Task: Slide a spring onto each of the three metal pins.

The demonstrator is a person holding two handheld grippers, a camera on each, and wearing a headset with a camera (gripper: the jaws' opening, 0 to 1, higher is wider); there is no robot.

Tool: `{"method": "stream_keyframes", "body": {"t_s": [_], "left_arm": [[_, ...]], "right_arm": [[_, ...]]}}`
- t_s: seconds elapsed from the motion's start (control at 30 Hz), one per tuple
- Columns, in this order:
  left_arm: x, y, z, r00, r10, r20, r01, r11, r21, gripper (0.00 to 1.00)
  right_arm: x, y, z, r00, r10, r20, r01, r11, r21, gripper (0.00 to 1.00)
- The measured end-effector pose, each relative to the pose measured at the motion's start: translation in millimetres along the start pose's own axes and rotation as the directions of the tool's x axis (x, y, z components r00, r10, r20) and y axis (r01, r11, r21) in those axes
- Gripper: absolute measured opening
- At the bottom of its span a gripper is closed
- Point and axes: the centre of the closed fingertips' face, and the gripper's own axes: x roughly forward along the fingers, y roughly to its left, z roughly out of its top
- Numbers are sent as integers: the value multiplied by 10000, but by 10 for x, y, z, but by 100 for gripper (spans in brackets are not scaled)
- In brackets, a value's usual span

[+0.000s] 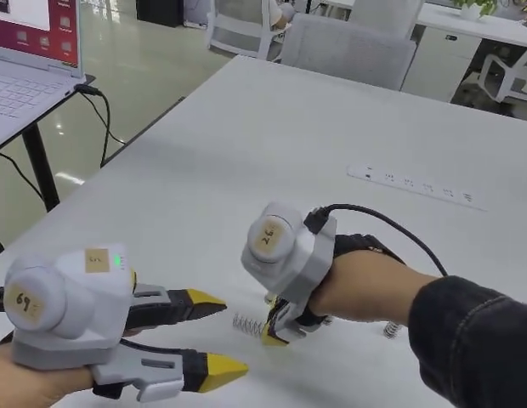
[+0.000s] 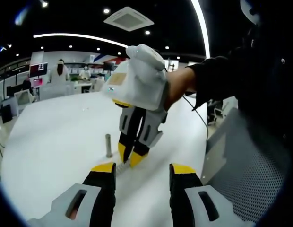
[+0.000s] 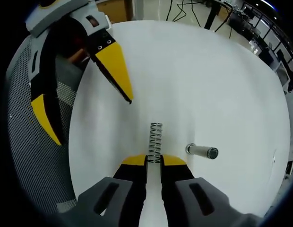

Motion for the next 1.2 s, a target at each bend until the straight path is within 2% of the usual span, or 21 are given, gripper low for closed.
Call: {"method": "stream_keyframes", "body": {"t_s": [0.33,0.7,0.87,1.2], "left_arm": [[18,2,-20,9998,-59,-206,63,9998,184,38],[51,-95,16,9986,-428,-316,445,9974,564,31],[61,-154,32,9973,-647,-345,673,9946,790,24],[66,-233,49,9944,-999,-343,1030,9890,1066,11]], "right_arm": [[-270,158,3,9994,241,259,-235,9995,-226,7],[-653,453,54,9953,805,540,-749,9924,-976,7],[-732,527,97,9937,883,686,-798,9898,-1185,7],[-770,625,112,9916,1105,671,-996,9840,-1480,7]]}}
